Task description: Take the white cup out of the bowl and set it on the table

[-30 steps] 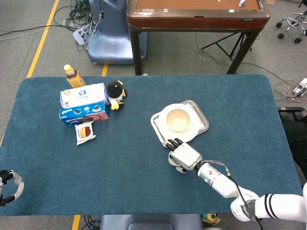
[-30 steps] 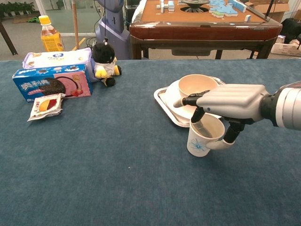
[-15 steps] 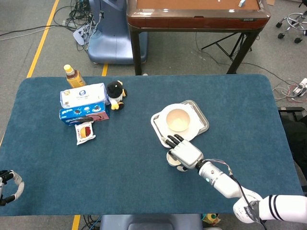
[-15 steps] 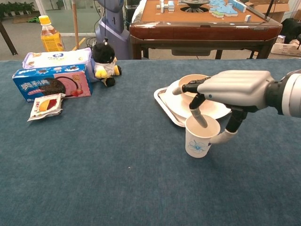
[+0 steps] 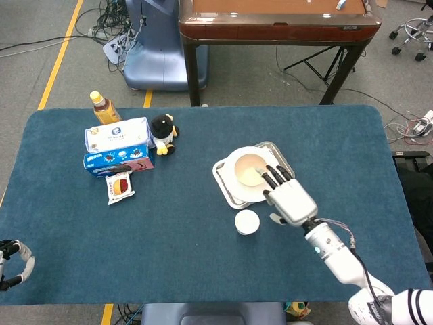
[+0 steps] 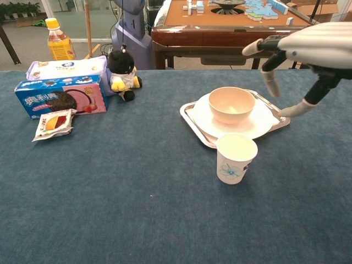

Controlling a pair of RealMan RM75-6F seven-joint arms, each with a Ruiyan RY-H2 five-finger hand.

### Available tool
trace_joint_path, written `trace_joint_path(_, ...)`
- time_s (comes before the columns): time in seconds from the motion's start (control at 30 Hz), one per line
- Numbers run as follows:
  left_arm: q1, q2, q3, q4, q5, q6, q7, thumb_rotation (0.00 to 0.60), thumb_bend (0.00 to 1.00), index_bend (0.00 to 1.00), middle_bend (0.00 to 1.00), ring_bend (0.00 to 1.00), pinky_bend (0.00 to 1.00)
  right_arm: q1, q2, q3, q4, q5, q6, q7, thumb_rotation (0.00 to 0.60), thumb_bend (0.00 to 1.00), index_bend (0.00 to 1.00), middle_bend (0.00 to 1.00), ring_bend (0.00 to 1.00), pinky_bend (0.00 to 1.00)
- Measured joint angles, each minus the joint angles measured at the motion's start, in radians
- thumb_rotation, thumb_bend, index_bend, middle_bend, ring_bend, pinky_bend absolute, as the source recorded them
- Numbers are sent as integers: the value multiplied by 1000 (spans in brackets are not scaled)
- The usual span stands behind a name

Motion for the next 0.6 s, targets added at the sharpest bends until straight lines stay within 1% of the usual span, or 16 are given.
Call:
trace_joint_path(0.2, 3, -13, 1, 9, 31, 25, -2, 600, 557, 530, 495, 337, 462, -114, 50, -12, -59, 32, 149, -14, 600, 254, 556, 88, 0, 83)
trace_joint_path(0.3, 4, -18, 4, 13, 40, 32, -1, 600, 557, 531, 495, 337, 463, -173, 77, -24, -96, 57, 207, -15, 600, 254, 556, 90, 0, 83)
trace_joint_path(0.47, 4, -32, 0, 27, 46, 44, -8, 600, 556, 532, 495, 337, 463, -254, 111, -61, -130, 82, 266, -17, 600, 254, 556, 95, 0, 83)
trace_joint_path(0.6, 3, -42, -2, 41, 52, 48, -14, 600, 557, 532, 495, 337, 463, -320, 120, -89, -138, 66, 317, -3, 600, 254, 556, 114, 0, 83)
